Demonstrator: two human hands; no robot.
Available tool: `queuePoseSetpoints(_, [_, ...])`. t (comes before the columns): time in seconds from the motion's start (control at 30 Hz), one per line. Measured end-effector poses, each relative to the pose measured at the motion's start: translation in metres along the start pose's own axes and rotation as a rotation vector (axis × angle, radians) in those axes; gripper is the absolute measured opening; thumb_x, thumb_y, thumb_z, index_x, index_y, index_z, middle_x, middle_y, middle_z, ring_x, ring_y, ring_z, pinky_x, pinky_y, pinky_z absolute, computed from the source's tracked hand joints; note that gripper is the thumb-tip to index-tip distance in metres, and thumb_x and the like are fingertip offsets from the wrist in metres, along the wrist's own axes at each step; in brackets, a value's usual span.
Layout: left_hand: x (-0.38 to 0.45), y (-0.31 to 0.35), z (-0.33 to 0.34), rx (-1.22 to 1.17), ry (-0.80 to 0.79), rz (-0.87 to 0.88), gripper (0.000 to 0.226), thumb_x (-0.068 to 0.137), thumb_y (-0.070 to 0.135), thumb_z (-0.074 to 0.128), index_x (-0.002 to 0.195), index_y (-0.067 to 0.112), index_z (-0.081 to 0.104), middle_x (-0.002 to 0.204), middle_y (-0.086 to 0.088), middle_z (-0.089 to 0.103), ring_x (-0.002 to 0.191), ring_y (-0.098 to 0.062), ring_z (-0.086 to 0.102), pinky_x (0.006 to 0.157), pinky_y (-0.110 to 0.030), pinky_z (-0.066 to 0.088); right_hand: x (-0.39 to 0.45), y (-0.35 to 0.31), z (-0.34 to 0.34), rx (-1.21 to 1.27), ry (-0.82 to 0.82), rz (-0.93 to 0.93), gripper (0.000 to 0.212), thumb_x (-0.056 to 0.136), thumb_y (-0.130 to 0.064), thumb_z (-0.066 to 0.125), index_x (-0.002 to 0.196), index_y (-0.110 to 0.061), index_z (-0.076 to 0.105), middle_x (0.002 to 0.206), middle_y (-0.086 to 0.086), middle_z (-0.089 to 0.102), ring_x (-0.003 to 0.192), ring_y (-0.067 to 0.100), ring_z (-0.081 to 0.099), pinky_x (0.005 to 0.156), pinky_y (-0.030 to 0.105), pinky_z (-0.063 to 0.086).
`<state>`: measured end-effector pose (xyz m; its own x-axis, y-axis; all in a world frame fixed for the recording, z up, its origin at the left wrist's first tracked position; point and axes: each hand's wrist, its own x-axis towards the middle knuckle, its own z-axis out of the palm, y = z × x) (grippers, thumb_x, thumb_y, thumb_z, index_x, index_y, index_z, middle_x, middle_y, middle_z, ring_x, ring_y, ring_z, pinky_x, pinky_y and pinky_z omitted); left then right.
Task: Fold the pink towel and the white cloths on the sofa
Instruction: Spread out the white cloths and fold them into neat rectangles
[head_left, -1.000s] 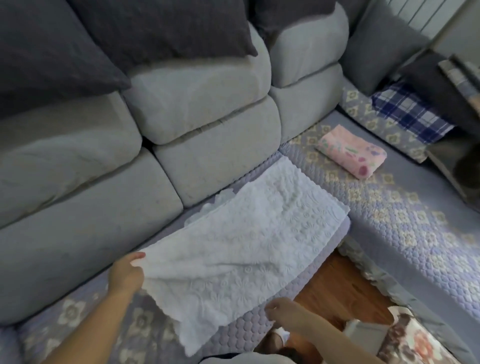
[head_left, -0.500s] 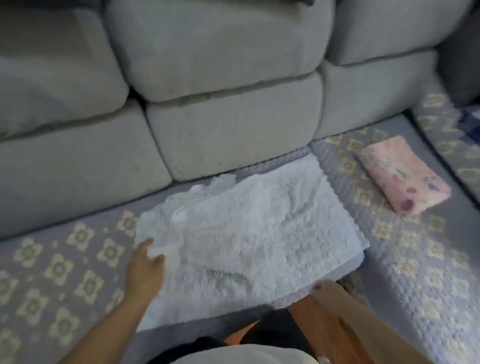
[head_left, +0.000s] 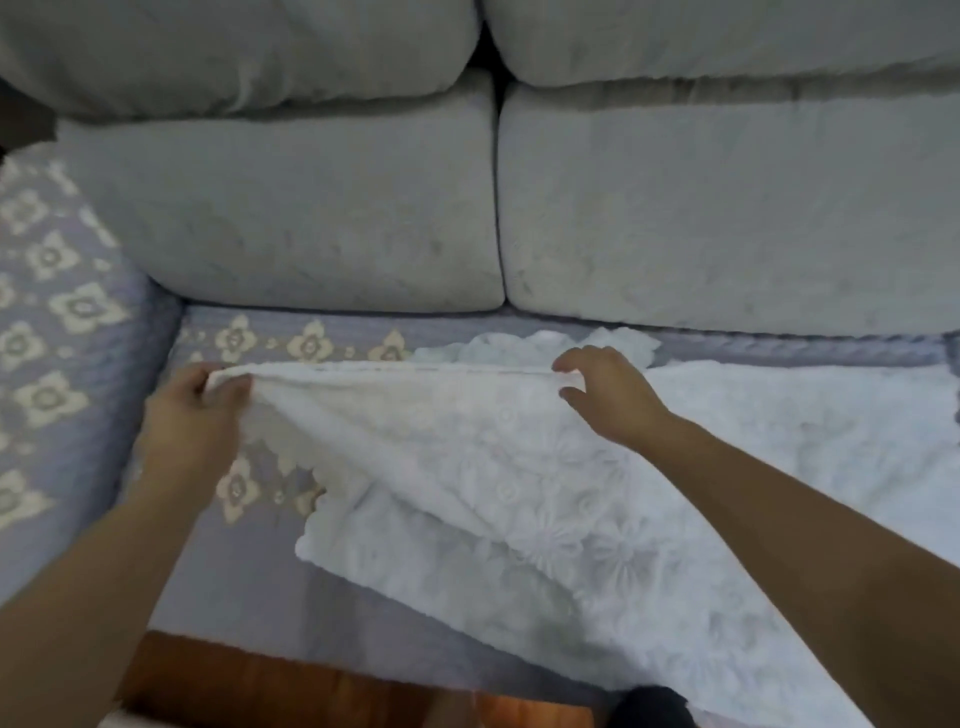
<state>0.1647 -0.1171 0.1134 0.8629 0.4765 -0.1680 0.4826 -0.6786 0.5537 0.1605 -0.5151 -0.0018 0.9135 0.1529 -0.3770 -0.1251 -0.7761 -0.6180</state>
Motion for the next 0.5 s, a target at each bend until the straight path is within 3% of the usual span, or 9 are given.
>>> queuePoseSetpoints(0.1, [0.019, -0.009, 0.005, -0.026, -0.065, 0.045, 0.016, 0.098, 0.035, 0.057, 0.095, 0.020, 0.063, 0.072, -0.006, 0.059, 0.061, -0.029, 0.053, 0.056, -0.036, 0.042, 0.018, 0.004, 0.017, -0.101, -0.025, -0.070, 0.035, 0.096, -0.023, 0.066, 0.130, -0.014, 0.064, 0.130, 0.007, 0.063, 0.123, 0.028, 0.052, 0.105, 0.037, 0.039])
queuePoseSetpoints(0.23, [0.031, -0.015, 0.008, -0.116, -0.086, 0.085, 0.008, 0.100, 0.025, 0.059, 0.099, 0.020, 0.065, 0.073, -0.002, 0.061, 0.060, -0.023, 0.053, 0.057, -0.032, 0.042, 0.033, 0.013, 0.030, -0.142, 0.053, -0.133, 0.027, 0.097, -0.022, 0.066, 0.121, -0.012, 0.070, 0.119, 0.009, 0.068, 0.112, 0.031, 0.058, 0.100, 0.039, 0.043])
queuePoseSetpoints(0.4, [0.031, -0.020, 0.011, -0.206, -0.093, 0.088, 0.007, 0.100, 0.017, 0.060, 0.098, 0.018, 0.067, 0.080, 0.003, 0.065, 0.068, -0.014, 0.057, 0.062, -0.027, 0.045, 0.045, 0.005, 0.034, -0.201, 0.002, -0.170, 0.012, 0.097, -0.022, 0.065, 0.105, -0.015, 0.072, 0.097, 0.000, 0.066, 0.094, 0.018, 0.052, 0.080, 0.028, 0.039])
queuePoseSetpoints(0.5, [0.031, -0.020, 0.011, -0.181, -0.075, 0.089, 0.008, 0.100, 0.017, 0.059, 0.099, 0.016, 0.067, 0.080, 0.004, 0.065, 0.069, -0.012, 0.058, 0.061, -0.025, 0.045, 0.044, 0.002, 0.029, -0.154, 0.000, -0.129, 0.008, 0.101, -0.020, 0.057, 0.098, -0.014, 0.060, 0.086, -0.003, 0.060, 0.078, 0.016, 0.052, 0.068, 0.031, 0.041])
